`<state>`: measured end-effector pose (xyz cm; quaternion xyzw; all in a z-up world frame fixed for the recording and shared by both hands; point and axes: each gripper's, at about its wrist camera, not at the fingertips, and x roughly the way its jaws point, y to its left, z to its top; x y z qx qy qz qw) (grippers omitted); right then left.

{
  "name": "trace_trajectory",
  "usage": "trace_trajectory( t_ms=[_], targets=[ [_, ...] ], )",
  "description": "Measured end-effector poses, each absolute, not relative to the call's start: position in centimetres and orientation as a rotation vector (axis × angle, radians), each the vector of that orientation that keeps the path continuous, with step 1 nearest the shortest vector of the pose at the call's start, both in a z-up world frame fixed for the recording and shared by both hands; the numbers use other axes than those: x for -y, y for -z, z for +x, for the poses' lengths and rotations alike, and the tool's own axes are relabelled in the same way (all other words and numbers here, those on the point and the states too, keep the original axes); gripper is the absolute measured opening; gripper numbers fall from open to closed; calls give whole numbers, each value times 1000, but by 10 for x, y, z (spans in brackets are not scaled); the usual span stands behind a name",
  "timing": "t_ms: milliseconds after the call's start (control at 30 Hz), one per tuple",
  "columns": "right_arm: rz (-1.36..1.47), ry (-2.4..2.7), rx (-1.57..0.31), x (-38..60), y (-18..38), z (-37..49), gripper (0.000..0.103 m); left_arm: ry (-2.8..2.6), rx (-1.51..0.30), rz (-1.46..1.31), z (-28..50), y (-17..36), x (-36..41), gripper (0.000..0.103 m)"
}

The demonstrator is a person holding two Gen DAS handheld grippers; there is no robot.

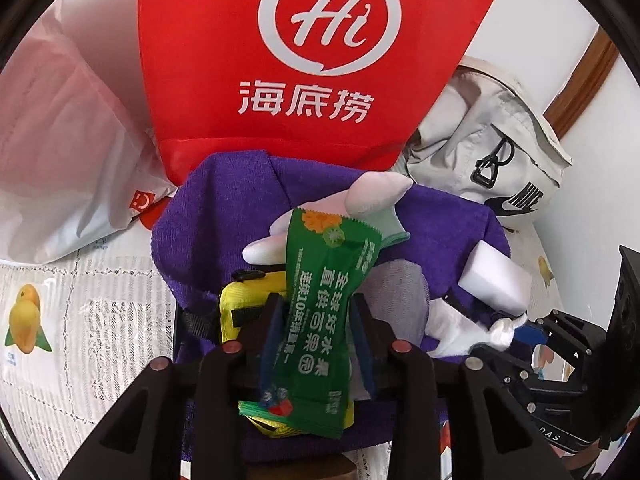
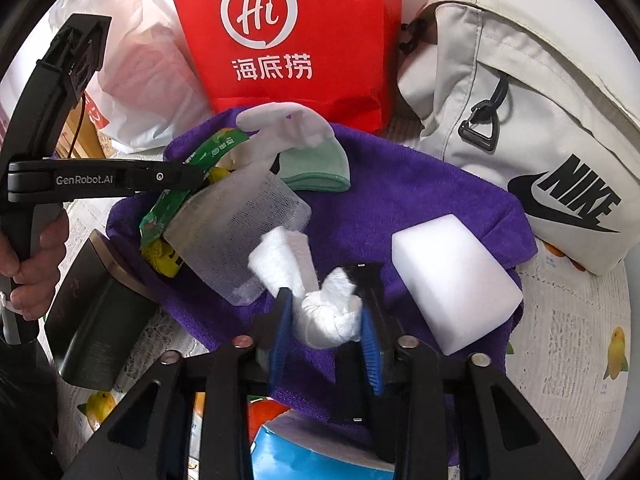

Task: Organize soft objects
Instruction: 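Open the right gripper to drop the tissue on the towel while the left gripper releases the packet, then grasp the green leaf-print tissue pack with the right gripper while the left gripper moves toward the orange-slice sachet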

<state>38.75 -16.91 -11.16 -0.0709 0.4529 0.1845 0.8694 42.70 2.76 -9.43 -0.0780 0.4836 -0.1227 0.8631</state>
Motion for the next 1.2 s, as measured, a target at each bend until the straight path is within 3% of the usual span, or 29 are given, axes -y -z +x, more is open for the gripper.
trace_trajectory(
  t_ms=[233,667,800,1200],
  targets=[
    [-139,-372,-907,177,99,377,53,220,-982,-143,421,80,-31,62],
    [-91,-341,-815,198,57,296,54,185,-922,-118,350,32,-41,63],
    [-81,-343,-787,205,49,257,58,176,-929,-111,318,27,-40,63],
    [-34,-408,-767,217,65,149,59,188,-940,-154,229,33,-32,63]
  ],
)
